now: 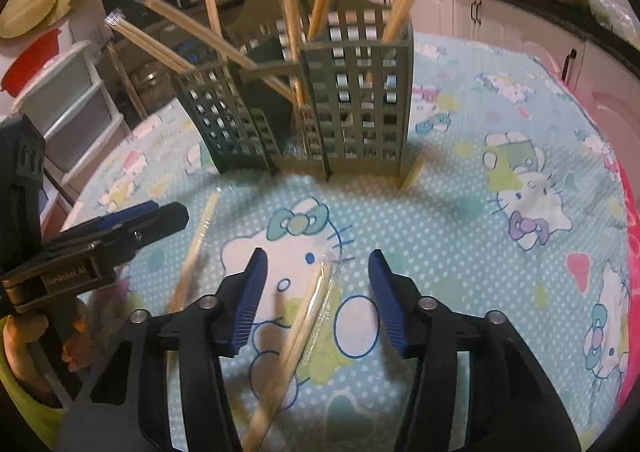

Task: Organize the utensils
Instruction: 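Close the left tool on a wrapped chopstick while the right tool grasps another, then lift both held chopsticks up and carry them over the basket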

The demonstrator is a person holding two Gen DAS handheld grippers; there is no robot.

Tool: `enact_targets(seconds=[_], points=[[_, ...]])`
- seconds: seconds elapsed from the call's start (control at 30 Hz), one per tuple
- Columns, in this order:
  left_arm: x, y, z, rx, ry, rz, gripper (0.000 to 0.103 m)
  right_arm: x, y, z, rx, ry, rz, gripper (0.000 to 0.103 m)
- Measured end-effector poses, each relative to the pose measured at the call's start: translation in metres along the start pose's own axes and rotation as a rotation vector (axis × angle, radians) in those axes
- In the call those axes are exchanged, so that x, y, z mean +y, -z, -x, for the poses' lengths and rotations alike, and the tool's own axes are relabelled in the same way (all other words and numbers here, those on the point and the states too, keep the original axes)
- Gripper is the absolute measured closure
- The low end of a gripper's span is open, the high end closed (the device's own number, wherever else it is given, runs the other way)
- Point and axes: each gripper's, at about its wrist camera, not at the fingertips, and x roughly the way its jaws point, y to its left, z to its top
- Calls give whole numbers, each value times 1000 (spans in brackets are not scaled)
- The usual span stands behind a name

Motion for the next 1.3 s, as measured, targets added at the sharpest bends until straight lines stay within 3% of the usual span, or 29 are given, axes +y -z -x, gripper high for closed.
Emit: enact_targets(seconds=[0.13, 0.27, 0.57, 0.7, 0.8, 1.1, 1.3], points=[[3, -3, -11, 48, 37, 37, 56, -3, 0, -14, 47, -2, -19, 62], [1, -7, -20, 60, 26, 39, 57, 0, 0, -22, 59, 3, -18, 65], [-11, -17, -38, 62, -53, -6, 68, -2, -1, -26, 53, -1, -23, 86], [-14, -19, -43, 55, -112, -34, 85, -3, -4, -26, 43, -18, -29, 89], [-14, -20, -43, 49, -124, -42, 91, -5, -5, -25, 40, -38, -34, 91], [-10, -21, -22, 7, -36, -20, 96, -8, -7, -9, 14, -97, -52, 92], [-11, -26, 15, -63, 32, -2, 96, -10, -15, 13, -40, -113, -54, 92]])
